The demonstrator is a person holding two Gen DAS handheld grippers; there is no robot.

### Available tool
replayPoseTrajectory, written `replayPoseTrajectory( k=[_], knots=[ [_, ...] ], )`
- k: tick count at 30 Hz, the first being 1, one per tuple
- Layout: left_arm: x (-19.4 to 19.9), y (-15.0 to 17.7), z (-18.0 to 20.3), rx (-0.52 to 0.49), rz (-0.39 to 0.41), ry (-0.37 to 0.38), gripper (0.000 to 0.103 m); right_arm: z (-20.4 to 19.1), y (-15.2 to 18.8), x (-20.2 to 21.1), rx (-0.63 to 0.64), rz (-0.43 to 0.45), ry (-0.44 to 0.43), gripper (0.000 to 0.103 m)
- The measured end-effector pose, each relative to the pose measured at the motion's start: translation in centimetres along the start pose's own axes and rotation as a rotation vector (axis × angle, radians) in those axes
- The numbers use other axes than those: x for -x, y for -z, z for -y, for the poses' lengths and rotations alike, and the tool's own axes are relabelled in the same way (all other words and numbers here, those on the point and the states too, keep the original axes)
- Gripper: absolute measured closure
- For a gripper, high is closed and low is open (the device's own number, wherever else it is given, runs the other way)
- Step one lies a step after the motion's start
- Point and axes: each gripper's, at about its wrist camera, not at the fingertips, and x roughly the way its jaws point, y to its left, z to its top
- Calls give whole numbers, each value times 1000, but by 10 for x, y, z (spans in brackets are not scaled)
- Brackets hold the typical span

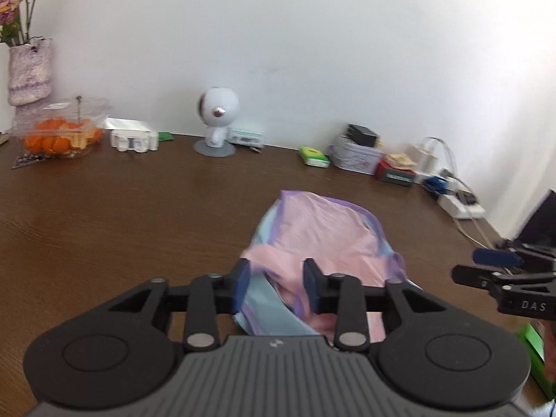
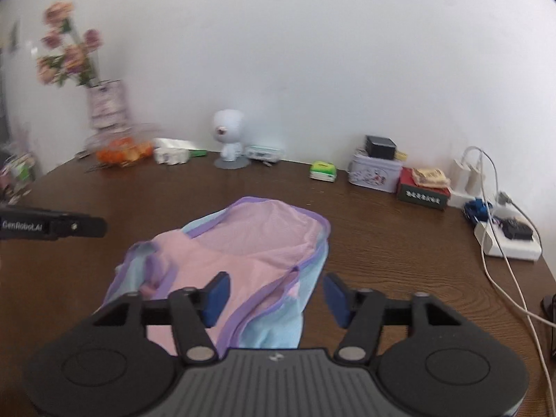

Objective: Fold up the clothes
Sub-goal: 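Lower the garment onto the table and open both grippers, then grasp the garment's purple-trimmed edge with the left gripper while the right gripper grasps another edge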

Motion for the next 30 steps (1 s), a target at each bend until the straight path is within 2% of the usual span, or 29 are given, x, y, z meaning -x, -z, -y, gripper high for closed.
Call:
replayPoseTrajectory(
  k=[3,4,6,8,10,12,14,15,19,23,24,25,29,30],
  knots=[
    [30,44,24,-174,-34,73,60,-23,36,44,152,10,-143,39],
    [36,57,31,-227,-45,87,57,-33,48,57,201,10,-201,40],
    [40,76,45,-310,-57,85,56,-50,66,68,314,-6,-263,42],
    [39,91,56,-406,-60,59,54,-67,76,66,406,-41,-196,43],
    [36,99,66,-486,-60,20,53,-72,83,55,463,-62,-128,54],
    [34,105,70,-531,-56,3,53,-74,89,44,500,-88,-71,59],
    [34,109,73,-555,-46,15,52,-74,91,36,519,-101,-34,77],
    [34,110,75,-562,-36,23,50,-72,90,33,518,-104,-29,96],
    [27,114,95,-619,44,-9,39,-71,67,45,438,13,-26,97],
    [17,118,112,-676,100,-91,40,-70,41,63,385,122,-18,97],
    [17,117,109,-669,107,-99,43,-70,36,67,374,147,-15,97],
    [16,114,106,-657,110,-106,49,-70,35,70,384,155,-6,97],
    [11,106,87,-628,64,-160,72,-64,39,77,368,156,16,97],
    [9,103,83,-613,58,-173,84,-62,41,77,358,151,15,97]
  ],
)
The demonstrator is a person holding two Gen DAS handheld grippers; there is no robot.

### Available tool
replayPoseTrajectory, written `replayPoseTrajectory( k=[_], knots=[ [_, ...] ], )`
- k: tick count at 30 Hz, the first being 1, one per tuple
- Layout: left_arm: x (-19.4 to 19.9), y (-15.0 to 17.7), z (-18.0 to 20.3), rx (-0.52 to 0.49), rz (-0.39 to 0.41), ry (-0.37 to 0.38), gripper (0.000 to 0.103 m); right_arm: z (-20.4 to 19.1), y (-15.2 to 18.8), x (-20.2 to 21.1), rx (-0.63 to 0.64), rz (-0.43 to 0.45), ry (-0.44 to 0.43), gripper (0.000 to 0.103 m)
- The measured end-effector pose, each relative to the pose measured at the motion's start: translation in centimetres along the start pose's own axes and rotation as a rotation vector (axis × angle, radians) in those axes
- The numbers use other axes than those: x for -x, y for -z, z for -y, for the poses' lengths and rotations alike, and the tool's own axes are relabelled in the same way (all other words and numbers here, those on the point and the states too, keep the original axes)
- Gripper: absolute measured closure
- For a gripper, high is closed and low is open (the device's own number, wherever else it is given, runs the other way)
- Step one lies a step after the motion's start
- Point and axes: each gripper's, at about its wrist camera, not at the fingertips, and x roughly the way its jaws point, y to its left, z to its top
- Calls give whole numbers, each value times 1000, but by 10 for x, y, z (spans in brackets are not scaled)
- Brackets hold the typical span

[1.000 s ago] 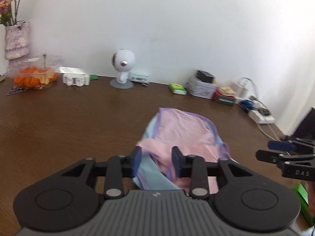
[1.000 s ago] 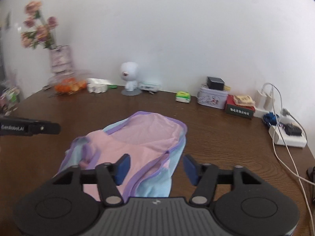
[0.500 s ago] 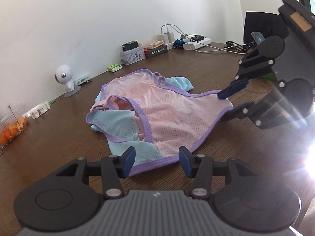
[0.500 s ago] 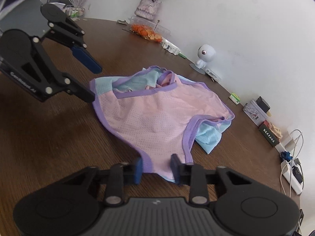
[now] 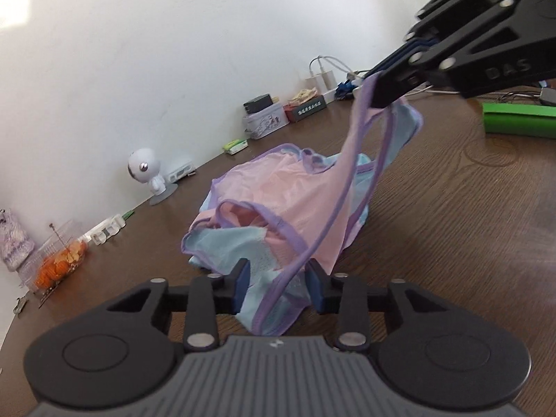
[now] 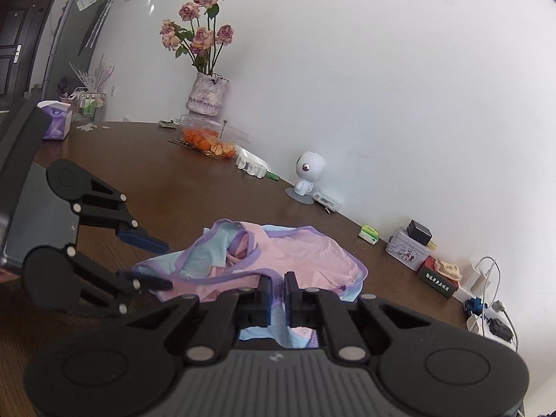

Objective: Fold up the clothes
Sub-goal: 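Grasp the garment's purple-trimmed edge with the left gripper while the right gripper grasps another edge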

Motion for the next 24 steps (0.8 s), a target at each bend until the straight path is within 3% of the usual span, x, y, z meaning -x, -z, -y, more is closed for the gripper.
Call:
replayPoseTrajectory(
  k=[1,2,8,10,14,15,20,24],
  knots=[
    [-2,0,-4,22,-9,-17,98,0,3,-1,-8,-8,-2,97],
    [-4,0,-6,41,-13,-40,101,-1,6,-3,-15,-20,1,97],
    [9,-18,-28,256,59,-239,101,-6,19,-35,-103,-144,107,92],
    [14,-24,-37,327,76,-273,101,-14,23,-45,-113,-185,124,81],
    [20,-29,-52,415,77,-331,101,-32,31,-60,-97,-244,188,73],
    [21,-30,-54,424,68,-338,101,-35,32,-61,-104,-243,196,69],
    [21,-27,-61,467,43,-334,101,-43,31,-63,-156,-254,252,69],
    [21,-24,-63,468,14,-341,101,-54,25,-49,-49,-189,374,59]
  ],
)
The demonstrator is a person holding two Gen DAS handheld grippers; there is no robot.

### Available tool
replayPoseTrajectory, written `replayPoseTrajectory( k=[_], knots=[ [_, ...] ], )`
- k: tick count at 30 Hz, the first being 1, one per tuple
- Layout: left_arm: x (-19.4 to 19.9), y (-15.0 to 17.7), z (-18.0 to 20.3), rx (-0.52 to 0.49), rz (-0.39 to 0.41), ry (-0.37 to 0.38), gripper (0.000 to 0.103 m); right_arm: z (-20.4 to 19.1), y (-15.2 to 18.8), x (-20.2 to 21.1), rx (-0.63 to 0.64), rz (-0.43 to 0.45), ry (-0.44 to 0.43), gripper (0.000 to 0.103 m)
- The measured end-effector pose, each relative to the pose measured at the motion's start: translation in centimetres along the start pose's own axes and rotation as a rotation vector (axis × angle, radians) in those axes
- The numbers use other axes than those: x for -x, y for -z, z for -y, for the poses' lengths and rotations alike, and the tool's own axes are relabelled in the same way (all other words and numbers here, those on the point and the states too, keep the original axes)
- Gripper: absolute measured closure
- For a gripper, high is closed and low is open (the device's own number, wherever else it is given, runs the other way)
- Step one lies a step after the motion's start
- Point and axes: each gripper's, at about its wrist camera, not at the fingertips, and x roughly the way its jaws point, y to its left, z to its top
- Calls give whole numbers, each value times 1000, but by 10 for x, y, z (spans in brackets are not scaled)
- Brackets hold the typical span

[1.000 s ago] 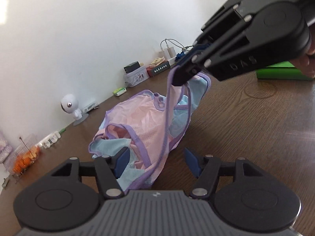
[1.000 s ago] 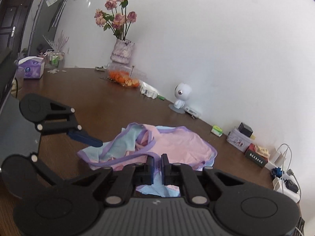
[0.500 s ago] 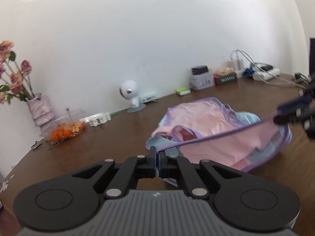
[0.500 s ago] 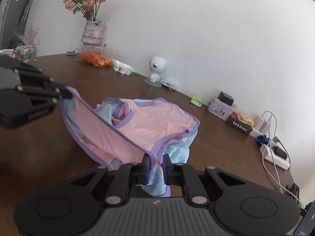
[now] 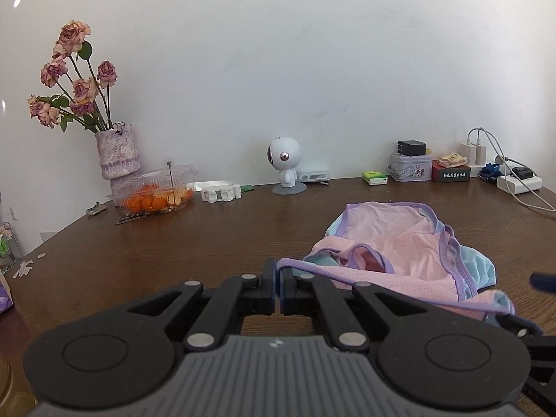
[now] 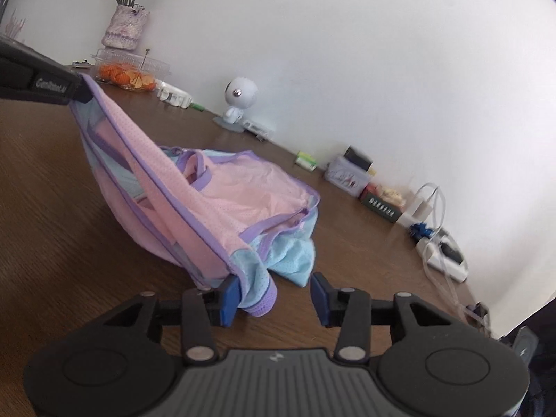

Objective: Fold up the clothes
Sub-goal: 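Grasp the garment's purple-trimmed edge with the left gripper while the right gripper grasps another edge, then pull the held edges apart and lay the garment flat, opening both grippers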

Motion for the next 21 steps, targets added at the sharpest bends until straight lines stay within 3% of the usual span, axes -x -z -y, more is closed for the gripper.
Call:
replayPoseTrajectory(
  k=[2,3,4,6,8,11,12,16,21],
  knots=[
    [1,1,-1,0,-4,5,101,3,0,12,2,45,29,60],
    [2,0,-1,-2,-1,15,101,5,-1,17,-7,62,36,68],
    [5,-2,0,-5,4,27,101,12,-3,20,-29,71,27,88],
    [10,-4,4,-17,16,46,101,20,-5,21,-68,62,0,100],
    [20,-8,10,-50,40,51,101,28,-10,24,-74,61,-7,101],
    [45,-16,7,-104,101,50,101,45,-21,55,-80,178,52,101],
    [47,-17,9,-140,81,49,101,49,-23,61,-70,191,61,101],
    [40,9,9,-181,-111,128,101,53,-9,57,7,-17,-102,101],
    [43,46,2,-149,-234,172,101,39,24,61,-15,-150,-227,101]
  ],
)
